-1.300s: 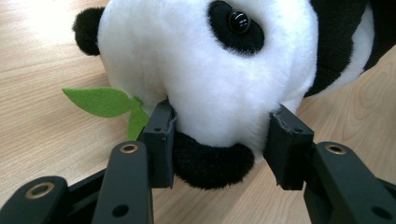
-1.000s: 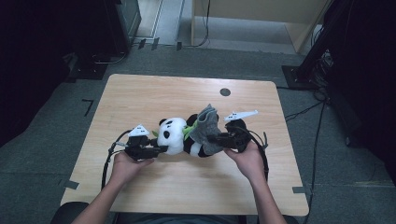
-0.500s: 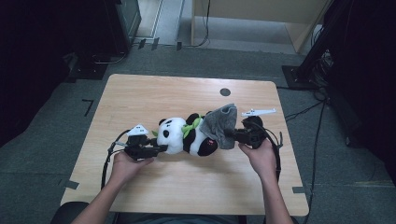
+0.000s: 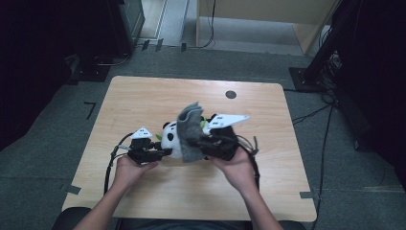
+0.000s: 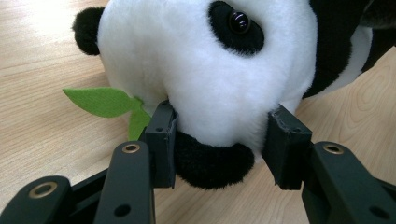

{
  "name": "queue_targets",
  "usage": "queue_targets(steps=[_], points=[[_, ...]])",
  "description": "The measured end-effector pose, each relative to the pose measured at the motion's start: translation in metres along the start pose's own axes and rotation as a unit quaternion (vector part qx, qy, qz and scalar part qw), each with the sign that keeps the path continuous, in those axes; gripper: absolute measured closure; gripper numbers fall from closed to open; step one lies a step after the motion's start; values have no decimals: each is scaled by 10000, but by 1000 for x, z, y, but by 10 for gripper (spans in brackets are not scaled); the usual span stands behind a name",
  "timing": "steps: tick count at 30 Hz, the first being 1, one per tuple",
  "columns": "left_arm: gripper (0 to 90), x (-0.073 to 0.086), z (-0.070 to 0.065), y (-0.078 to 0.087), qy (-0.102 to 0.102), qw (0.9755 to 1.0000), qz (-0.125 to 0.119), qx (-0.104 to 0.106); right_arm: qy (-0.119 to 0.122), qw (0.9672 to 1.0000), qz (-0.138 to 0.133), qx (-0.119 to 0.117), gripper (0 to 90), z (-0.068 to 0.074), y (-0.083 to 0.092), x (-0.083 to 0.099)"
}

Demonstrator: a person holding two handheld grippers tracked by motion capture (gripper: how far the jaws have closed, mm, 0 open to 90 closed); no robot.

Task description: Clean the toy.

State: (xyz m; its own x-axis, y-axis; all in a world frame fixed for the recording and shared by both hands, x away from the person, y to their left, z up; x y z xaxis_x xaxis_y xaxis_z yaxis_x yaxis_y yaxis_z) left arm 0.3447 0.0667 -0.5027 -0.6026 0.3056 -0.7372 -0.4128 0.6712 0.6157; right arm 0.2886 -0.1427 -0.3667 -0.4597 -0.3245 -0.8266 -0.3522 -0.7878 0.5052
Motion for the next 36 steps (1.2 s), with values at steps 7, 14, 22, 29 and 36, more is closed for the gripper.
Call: queue_targets(steps=[7, 14, 22, 29, 36], points=[[525, 0, -1, 0, 57, 10000, -18, 14, 132, 9988, 417, -218, 826, 12, -62, 27], [536, -1, 0, 1, 96, 9999, 33, 33, 193, 9946, 799, 635, 824, -22, -91, 71], [538, -2, 0, 1, 100, 9999, 42, 30, 102, 9936, 809, 777, 819, -35, -81, 79], [539, -3, 0, 0, 60, 10000, 40, 43, 53, 9927, 834, 866, 819, -40, -68, 79], [538, -3, -1, 0, -7, 10000, 68, 30, 45, 9912, 900, 965, 819, -42, -51, 80]])
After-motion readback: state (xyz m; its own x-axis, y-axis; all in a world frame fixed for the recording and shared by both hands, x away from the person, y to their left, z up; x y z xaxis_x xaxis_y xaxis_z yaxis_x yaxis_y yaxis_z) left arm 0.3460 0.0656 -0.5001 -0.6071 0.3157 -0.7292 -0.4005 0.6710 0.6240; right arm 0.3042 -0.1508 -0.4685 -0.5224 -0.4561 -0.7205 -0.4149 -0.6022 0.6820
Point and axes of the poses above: each handheld gripper's, and its own axes: y roughly backward along the jaws, x roughly out of its underside, z roughly to its left, the point moved 4 cm from there along -y, roughly forward along the jaws, and after that the axes turned 2 degrees about -x, right-handed, at the moved point
